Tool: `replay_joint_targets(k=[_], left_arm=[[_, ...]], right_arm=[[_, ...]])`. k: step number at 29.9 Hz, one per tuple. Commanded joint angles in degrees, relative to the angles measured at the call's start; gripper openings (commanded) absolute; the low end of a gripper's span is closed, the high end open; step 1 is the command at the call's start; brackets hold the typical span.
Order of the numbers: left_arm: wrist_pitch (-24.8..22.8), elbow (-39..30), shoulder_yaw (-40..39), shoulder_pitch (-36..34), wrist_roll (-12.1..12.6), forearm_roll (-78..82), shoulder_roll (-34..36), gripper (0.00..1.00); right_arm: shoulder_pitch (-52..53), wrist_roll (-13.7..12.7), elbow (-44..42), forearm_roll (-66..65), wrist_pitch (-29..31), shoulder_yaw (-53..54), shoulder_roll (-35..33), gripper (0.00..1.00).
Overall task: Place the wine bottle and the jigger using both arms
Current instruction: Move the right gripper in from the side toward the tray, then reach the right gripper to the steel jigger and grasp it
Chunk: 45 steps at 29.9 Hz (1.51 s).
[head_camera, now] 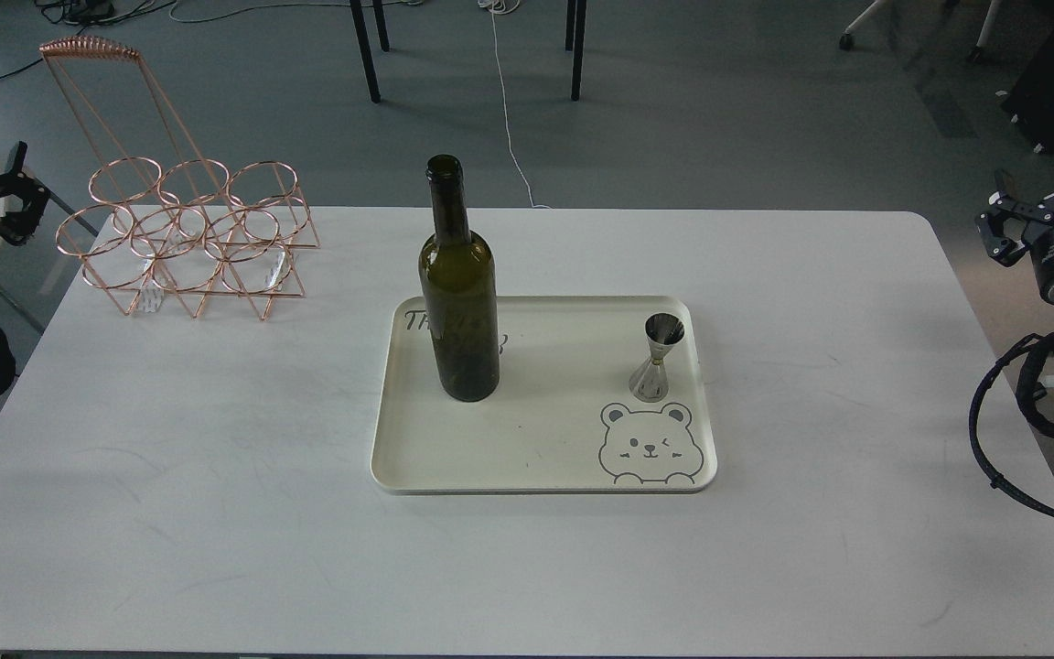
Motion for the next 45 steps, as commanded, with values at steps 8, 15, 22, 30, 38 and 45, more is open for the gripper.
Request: replay_joint_targets(k=[8,15,22,30,38,45], left_arm=[[-1.19,0.17,0.51,0.61,0.03,0.18,-1.58,0.99],[-1.85,-0.01,0.25,1.48,-0.23,0.09,-0.53,0.99],[-1.85,-0.09,-0.10,1.31,-0.23,0.09,-0.09,0.99],[-1.85,-0.27,-0.28,1.31,-0.23,0.01,-0.44,0.99],[-1.85,-0.27,-0.28,1.14,-0.50,0.01,-0.44,0.99],[-1.85,-0.27,-0.28,0.87,-0.58,0.01,-0.62,0.98]], right_arm=[[1.32,0.80,14.30,-5.51,0.00,-9.46,-7.75,0.99],[0.09,0.80,38.73,-24.49,-8.55,-10.08,-21.81,0.98],[-3.42,0.80,56.41,-45.05,-22.00,-14.11,-31.40,0.98],[-4.13,0.80,59.68,-70.64,-37.83,-22.55,-32.90,0.98],[-4.83,0.80,52.41,-94.82,-48.11,-30.20,-27.03,0.97],[-4.40,0.80,42.46,-98.78,-54.10,-34.15,-16.30,0.92]])
